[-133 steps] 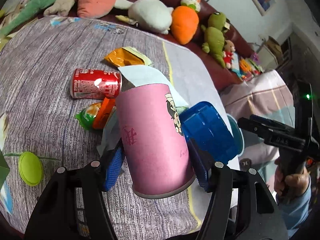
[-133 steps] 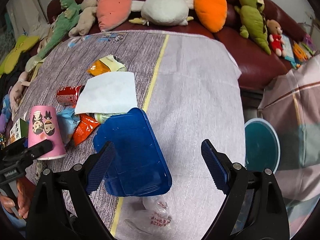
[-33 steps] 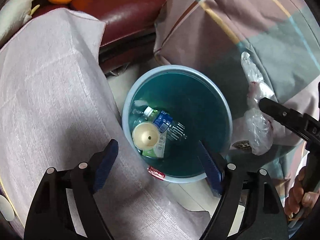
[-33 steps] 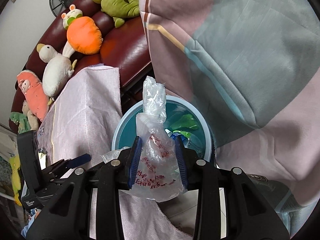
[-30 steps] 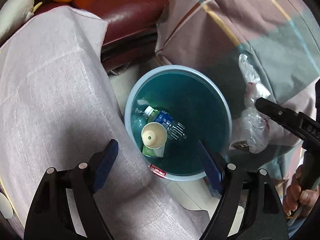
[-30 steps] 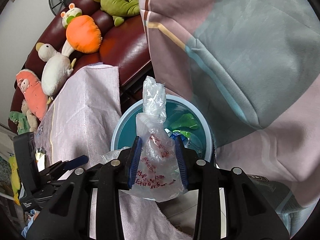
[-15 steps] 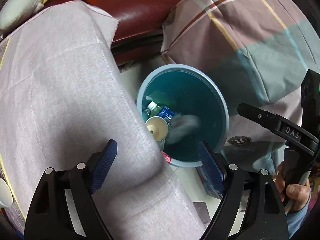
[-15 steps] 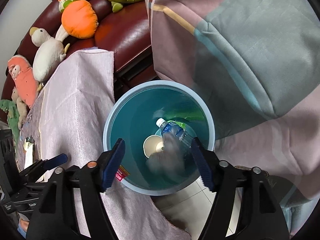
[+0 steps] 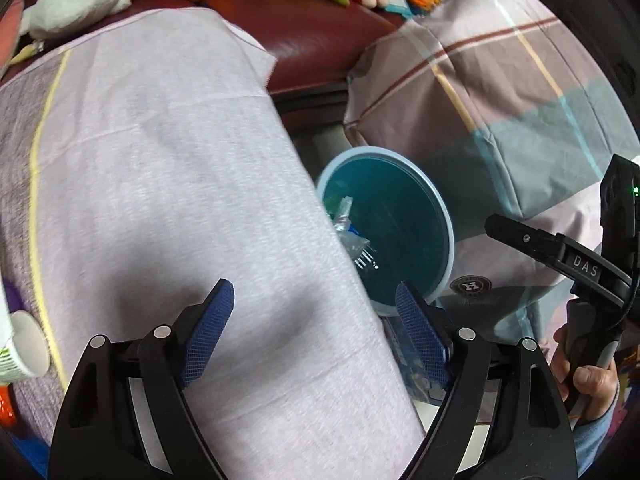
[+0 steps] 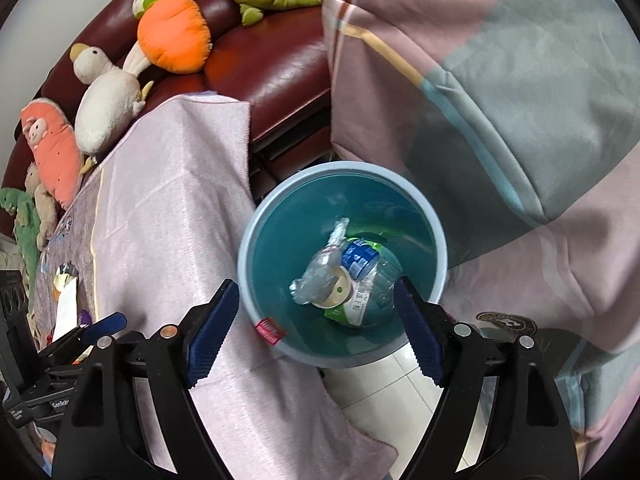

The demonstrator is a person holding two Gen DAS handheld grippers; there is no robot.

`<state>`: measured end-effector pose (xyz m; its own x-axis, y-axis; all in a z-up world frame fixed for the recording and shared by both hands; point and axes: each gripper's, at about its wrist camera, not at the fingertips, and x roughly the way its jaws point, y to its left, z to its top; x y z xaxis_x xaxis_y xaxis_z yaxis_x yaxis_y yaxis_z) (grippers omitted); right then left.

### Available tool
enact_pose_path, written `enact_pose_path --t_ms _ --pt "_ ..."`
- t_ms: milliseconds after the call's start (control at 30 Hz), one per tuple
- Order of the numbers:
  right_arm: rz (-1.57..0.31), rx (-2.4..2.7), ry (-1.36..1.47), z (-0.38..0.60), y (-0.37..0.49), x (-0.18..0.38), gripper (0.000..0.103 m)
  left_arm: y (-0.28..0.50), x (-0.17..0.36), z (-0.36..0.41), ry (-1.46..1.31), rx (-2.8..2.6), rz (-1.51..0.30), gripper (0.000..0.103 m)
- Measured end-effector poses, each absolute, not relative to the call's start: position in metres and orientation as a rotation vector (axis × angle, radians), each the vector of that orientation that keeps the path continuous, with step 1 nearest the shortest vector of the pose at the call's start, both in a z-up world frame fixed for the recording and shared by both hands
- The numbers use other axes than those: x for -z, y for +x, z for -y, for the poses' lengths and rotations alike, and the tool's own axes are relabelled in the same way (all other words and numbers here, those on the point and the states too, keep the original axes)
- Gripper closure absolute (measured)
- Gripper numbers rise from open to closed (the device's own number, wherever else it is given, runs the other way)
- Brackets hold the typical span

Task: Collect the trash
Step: 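Move both tools back to the table toward the tissue and soda can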

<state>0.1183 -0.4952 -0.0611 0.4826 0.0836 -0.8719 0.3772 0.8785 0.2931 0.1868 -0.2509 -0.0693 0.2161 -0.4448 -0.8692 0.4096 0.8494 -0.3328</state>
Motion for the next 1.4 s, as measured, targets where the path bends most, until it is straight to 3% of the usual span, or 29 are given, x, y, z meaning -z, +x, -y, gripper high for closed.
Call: enact_pose_path --t_ms 533,667,1167,1200,1267,1400 --pt "-1.070 0.034 0.277 0.358 0.131 0.009 0.026 0.165 0.028 0.109 -0.158 0.476 -1.106 0.019" --pt "-1.084 -0.035 0.195 0.307 0.138 0.002 0.026 0.161 0.021 0.064 -0.171 0.422 -1.077 0.014" --pt "-1.170 -0.371 -0.082 0.132 0.156 0.026 0.027 0.158 0.022 -0.098 -0.183 0.252 -1.043 0.013" --pt "-1.178 -0.400 -0.093 0.124 0.158 0.028 0.029 0.158 0.026 -0.109 -0.179 0.244 -1.049 0.013" --pt "-1.192 -0.457 -0.105 0.109 0.162 0.033 0.058 0.159 0.035 -0.124 -0.177 0.233 -1.064 0.013" --pt "-1.238 -0.540 -0.120 0.087 0.174 0.047 0.065 0.163 0.051 -0.153 -0.165 0.212 -1.082 0.013"
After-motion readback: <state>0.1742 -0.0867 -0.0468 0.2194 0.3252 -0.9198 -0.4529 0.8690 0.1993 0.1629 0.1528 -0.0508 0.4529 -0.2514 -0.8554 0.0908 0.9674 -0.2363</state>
